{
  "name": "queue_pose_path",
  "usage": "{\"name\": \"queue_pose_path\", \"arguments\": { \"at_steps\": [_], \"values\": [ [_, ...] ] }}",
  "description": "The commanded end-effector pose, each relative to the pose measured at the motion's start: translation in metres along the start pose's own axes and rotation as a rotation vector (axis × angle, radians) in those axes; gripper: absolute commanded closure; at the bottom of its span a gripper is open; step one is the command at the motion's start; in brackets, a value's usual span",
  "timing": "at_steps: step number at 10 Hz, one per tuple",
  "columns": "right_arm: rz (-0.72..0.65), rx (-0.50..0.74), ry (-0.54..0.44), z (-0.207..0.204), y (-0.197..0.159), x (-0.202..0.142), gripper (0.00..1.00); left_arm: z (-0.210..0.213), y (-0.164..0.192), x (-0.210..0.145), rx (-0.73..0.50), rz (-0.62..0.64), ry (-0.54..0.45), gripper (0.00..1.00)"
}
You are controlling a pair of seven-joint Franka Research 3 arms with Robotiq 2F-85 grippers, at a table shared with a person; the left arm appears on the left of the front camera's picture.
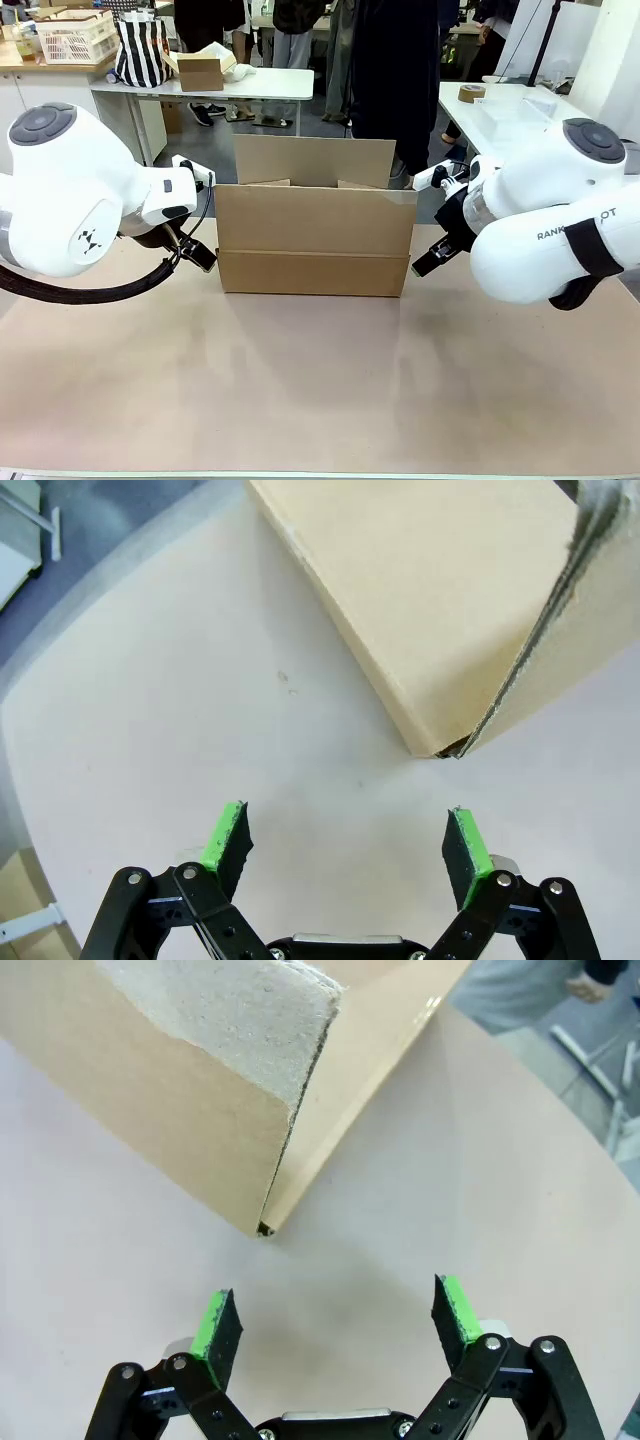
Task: Pack the gift set into the box.
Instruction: Place both hands on the side flaps of the Package Box and spread them outward.
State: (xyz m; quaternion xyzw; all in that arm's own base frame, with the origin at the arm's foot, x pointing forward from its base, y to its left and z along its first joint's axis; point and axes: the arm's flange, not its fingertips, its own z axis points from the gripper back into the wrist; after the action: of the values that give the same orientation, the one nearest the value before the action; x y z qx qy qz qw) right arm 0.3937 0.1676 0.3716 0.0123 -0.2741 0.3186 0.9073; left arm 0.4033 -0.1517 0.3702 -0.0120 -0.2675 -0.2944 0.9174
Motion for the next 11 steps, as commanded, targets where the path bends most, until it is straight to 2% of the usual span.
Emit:
{"name": "queue_pose_path", "arguments": {
  "at_steps": [1, 2, 3, 4, 5, 6, 7, 8, 9, 10, 11],
  "values": [
    [0.0, 0.0, -0.001, 0.0, 0.0, 0.0, 0.0, 0.0, 0.0, 0.0, 0.0, 0.0, 0.0, 0.0],
    [0.0, 0.0, 0.0, 0.0, 0.0, 0.0, 0.0, 0.0, 0.0, 0.0, 0.0, 0.0, 0.0, 0.0],
    [-0.015, 0.093, 0.069, 0.043, -0.005, 0.003, 0.0, 0.033, 0.003, 0.006, -0.007, 0.012, 0.129, 0.0],
    [-0.082, 0.141, 0.119, 0.092, -0.01, 0.008, 0.0, 0.074, 0.003, 0.012, -0.072, 0.101, 0.219, 0.0],
    [-0.156, 0.077, 0.116, 0.137, -0.014, 0.011, 0.0, 0.112, 0.002, 0.014, -0.029, 0.137, 0.242, 0.0],
    [-0.181, 0.013, 0.114, 0.169, -0.013, 0.013, 0.0, 0.145, -0.001, 0.011, -0.033, 0.111, 0.218, 0.0],
    [-0.193, -0.071, 0.069, 0.191, -0.009, 0.017, 0.0, 0.173, -0.008, 0.01, -0.03, 0.083, 0.104, 0.0],
    [-0.16, -0.088, 0.021, 0.202, -0.006, 0.018, 0.0, 0.186, -0.012, 0.015, -0.004, 0.116, -0.05, 0.0],
    [-0.161, 0.031, 0.085, 0.165, -0.012, 0.006, 0.0, 0.141, -0.001, 0.008, -0.026, 0.09, 0.194, 0.0],
    [-0.161, 0.031, 0.085, 0.165, -0.012, 0.006, 0.0, 0.141, -0.001, 0.008, -0.026, 0.09, 0.194, 0.0],
    [-0.169, -0.025, 0.041, 0.207, -0.011, 0.01, 0.0, 0.141, -0.001, 0.008, -0.026, 0.09, 0.194, 0.0]
  ]
}}
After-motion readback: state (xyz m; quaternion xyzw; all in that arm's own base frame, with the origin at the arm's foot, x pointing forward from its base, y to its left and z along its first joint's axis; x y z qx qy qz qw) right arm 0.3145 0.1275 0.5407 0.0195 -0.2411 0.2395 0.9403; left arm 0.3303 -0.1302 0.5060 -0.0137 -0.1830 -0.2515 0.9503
